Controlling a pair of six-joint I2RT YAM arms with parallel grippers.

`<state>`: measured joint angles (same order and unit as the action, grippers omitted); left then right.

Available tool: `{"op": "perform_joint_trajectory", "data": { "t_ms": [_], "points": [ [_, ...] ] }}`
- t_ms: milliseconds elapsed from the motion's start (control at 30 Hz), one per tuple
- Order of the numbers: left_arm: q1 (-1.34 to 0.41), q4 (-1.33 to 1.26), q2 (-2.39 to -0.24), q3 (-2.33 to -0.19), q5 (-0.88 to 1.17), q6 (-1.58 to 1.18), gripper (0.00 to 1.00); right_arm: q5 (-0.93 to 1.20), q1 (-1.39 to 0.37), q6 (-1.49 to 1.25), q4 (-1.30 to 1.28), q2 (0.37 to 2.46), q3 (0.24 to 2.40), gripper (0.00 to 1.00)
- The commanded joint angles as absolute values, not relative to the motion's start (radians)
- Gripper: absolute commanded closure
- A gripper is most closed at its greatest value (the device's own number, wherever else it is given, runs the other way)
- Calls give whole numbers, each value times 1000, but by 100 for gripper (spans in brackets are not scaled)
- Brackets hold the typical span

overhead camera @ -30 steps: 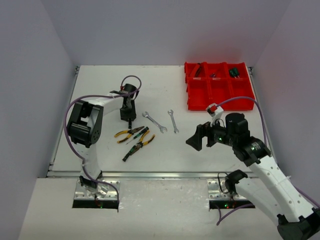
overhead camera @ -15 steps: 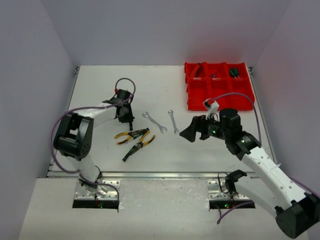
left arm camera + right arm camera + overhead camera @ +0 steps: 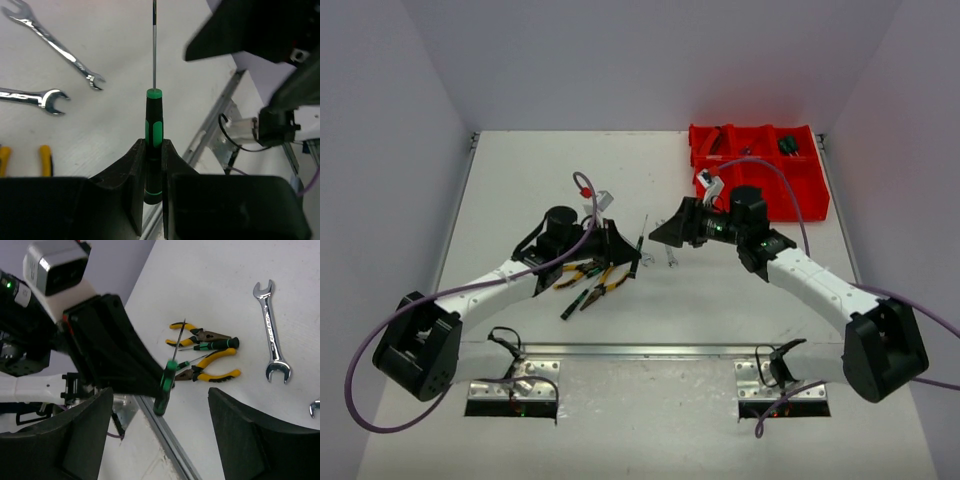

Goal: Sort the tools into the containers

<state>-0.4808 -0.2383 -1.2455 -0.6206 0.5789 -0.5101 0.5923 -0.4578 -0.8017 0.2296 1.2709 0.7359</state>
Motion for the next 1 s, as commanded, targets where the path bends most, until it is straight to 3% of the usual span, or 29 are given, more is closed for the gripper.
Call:
{"op": "perform_joint_trajectory", "data": {
  "t_ms": [0, 167, 233, 300, 367, 400, 467, 533, 633, 700, 900, 967],
  "points": [
    [-540, -467, -1203, -611, 688, -573, 100, 593, -506, -825, 333, 1313, 774, 30],
    [-566, -530, -1201, -597, 691, -589, 100, 528, -526, -793, 286, 1297, 767, 48],
    [-566, -535, -1203, -597, 676, -588, 100, 543, -526, -797, 295, 1293, 754, 66],
    [-565, -536, -1205, -602, 661, -589, 100, 568, -526, -814, 325, 1292, 738, 73],
    [-566, -540, -1207, -608, 639, -588, 99, 620, -526, -856, 382, 1294, 718, 96],
    [-566, -535, -1209, -613, 627, -588, 94, 633, -526, -867, 396, 1299, 711, 100],
    [-568, -530, -1209, -615, 587, -585, 78, 658, -528, -902, 439, 1304, 700, 100],
    [-566, -519, -1206, -618, 530, -585, 56, 622, -528, -886, 404, 1301, 705, 100],
    [-567, -378, -1186, -650, 429, -559, 2, 488, -519, -790, 248, 1288, 743, 100],
    [-569, -277, -1166, -672, 347, -534, 0, 391, -496, -715, 129, 1294, 824, 100],
    [-568, 253, -1049, -780, -210, -539, 0, 79, -319, -559, -173, 1429, 1023, 100],
    [-568, 324, -1000, -788, -242, -523, 0, 9, -242, -567, -173, 1476, 1065, 100]
  ]
}}
